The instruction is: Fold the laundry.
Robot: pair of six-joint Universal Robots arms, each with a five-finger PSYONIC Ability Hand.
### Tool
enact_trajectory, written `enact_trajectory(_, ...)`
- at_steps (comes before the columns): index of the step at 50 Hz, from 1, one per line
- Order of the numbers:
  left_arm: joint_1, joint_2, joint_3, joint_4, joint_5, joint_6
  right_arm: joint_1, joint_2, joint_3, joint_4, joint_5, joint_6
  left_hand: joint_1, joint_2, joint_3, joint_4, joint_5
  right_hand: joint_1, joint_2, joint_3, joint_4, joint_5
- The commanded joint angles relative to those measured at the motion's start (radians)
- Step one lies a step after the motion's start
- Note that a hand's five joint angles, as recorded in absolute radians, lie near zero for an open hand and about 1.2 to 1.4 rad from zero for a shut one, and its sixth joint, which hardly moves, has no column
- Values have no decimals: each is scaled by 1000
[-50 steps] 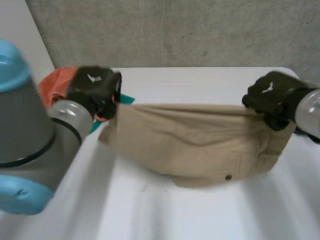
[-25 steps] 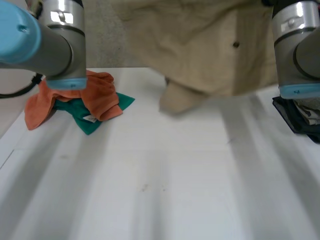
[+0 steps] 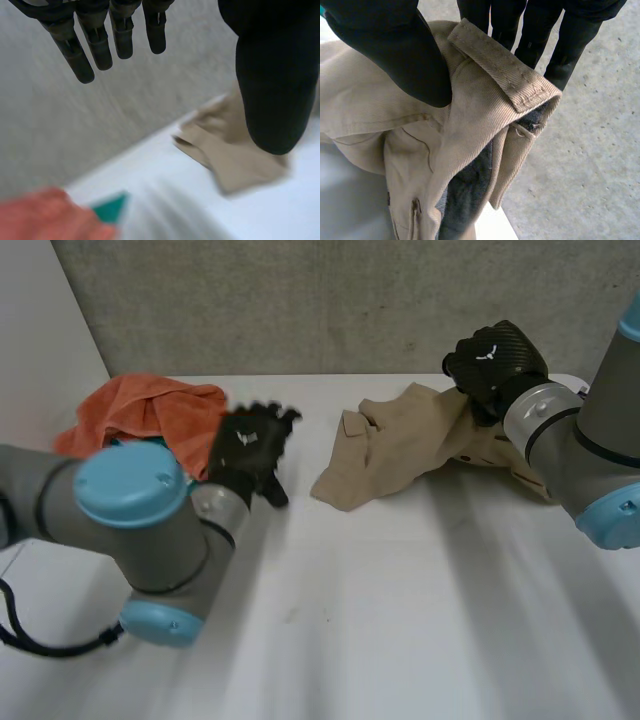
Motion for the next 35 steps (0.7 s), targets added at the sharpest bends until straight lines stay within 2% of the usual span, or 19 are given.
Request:
enact_trajectory(1, -23, -42, 5, -127, -24, -276, 62, -78, -11, 75, 5, 15, -11, -24, -26, -17, -7, 295, 218, 184, 194, 210)
enact_trajectory(10, -41, -94, 41, -144, -24, -319, 143, -224, 14, 167, -3, 138, -17, -30, -32, -23, -13, 295, 218, 184, 194, 210)
enact_trajectory(18, -46, -155, 108, -140, -33, -321, 152, -359, 58, 191, -8, 204, 21, 8, 6, 15, 25, 295, 218, 184, 194, 210)
enact_trajectory(21, -44, -161, 116, -135, -62, -322, 140, -388, 78, 191, -14, 204, 524, 511, 510, 518, 528, 295, 218, 184, 194, 210)
enact_trajectory(22, -41, -157, 110, -126, -84, -324, 135, -393, 83, 194, -15, 202, 936, 923, 921, 930, 940, 295, 218, 184, 194, 210)
enact_trajectory(23, -39, -152, 104, -115, -96, -324, 135, -396, 87, 196, -15, 198, 1140, 1127, 1126, 1134, 1144, 295, 218, 184, 194, 210)
enact_trajectory(26, -32, -108, 79, -92, -136, -308, 126, -396, 103, 204, -17, 181, 1143, 1129, 1128, 1136, 1147, 295, 218, 184, 194, 210)
enact_trajectory(30, 31, 90, -11, -89, -130, -302, 22, -387, 114, 248, -17, 112, 1143, 1129, 1128, 1136, 1147, 295, 218, 184, 194, 210)
enact_trajectory(32, 48, 154, -44, -91, -116, -296, -21, -366, 112, 272, -26, 61, 1143, 1129, 1128, 1136, 1147, 295, 218, 184, 194, 210)
enact_trajectory(35, 43, 282, -103, -118, -36, -230, -52, -307, 112, 300, -46, -8, 1143, 1129, 1128, 1136, 1147, 295, 218, 184, 194, 210)
